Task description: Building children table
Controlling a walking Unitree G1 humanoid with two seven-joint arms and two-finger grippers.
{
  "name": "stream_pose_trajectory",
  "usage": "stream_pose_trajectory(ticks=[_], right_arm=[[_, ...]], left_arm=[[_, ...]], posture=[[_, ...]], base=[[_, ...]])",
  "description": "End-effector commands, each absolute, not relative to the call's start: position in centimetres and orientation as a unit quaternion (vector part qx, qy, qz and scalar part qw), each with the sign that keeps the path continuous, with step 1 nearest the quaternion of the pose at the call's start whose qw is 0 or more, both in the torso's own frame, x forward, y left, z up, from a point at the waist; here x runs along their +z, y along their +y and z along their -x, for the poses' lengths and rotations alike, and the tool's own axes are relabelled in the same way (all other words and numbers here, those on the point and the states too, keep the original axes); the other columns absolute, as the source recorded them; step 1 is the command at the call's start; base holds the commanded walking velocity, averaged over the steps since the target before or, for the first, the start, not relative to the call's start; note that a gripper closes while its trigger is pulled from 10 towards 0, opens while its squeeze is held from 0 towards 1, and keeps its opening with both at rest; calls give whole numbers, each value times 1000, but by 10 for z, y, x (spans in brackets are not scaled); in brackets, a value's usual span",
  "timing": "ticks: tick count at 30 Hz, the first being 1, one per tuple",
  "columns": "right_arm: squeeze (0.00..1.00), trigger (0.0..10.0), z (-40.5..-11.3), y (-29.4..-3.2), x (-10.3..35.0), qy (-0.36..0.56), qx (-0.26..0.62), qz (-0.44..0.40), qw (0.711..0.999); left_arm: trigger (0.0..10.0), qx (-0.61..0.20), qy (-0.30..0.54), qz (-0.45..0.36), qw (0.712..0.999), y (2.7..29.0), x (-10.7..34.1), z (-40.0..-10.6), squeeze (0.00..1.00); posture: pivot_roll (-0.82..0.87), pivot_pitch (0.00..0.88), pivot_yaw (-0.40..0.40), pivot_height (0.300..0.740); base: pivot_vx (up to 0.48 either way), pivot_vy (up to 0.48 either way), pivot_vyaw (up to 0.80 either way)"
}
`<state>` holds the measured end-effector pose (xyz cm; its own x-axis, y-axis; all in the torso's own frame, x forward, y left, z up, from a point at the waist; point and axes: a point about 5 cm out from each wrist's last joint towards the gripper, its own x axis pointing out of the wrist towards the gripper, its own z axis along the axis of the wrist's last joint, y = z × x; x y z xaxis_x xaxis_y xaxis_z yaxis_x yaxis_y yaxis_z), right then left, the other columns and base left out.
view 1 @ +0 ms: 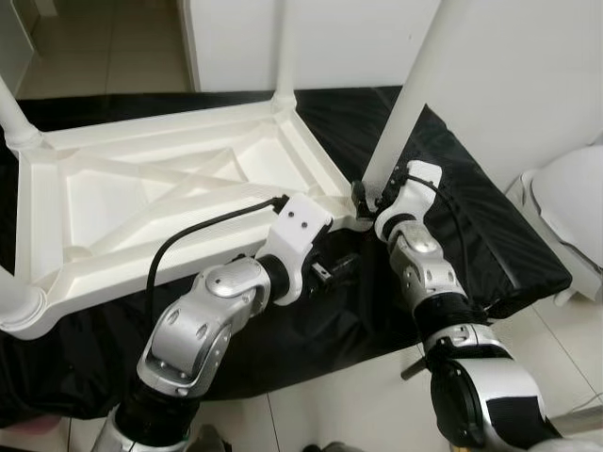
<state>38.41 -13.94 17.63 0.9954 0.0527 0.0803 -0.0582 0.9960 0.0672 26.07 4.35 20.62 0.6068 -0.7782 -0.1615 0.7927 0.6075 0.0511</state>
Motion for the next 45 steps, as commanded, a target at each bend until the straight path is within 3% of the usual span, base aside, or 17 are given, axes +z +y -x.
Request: stream_pose_trajectory(ticks=[1,2,3,23,27,45], right_arm=[[886,10000,-382,-145,176,-39,18,-37,998],[886,10000,-382,-145,176,-39,18,-37,998],[0,10000,-380,-145,176,-46,21,-40,998],[0,10000,-342,-141,146,-28,53,-52,997],[0,10000,-315,-142,127,-7,81,-47,996],[0,10000,-284,-166,126,1,31,-50,998]], left_arm=[[10000,-432,65,-58,898,43,204,-263,0],[10000,-432,65,-58,898,43,204,-263,0],[10000,-429,66,-58,899,43,203,-263,0],[10000,-361,55,-70,928,55,208,-304,0],[10000,-334,51,-91,937,52,210,-330,0],[10000,-363,102,-142,915,35,172,-350,0]], posture=[[1,70,-55,740],[1,70,-55,740],[0,70,-55,740],[-16,64,-49,740],[-23,74,-41,740],[-107,105,25,740]], base=[[0,0,0],[0,0,0],[0,0,0],[0,0,0],[0,0,0],[0,0,0]])
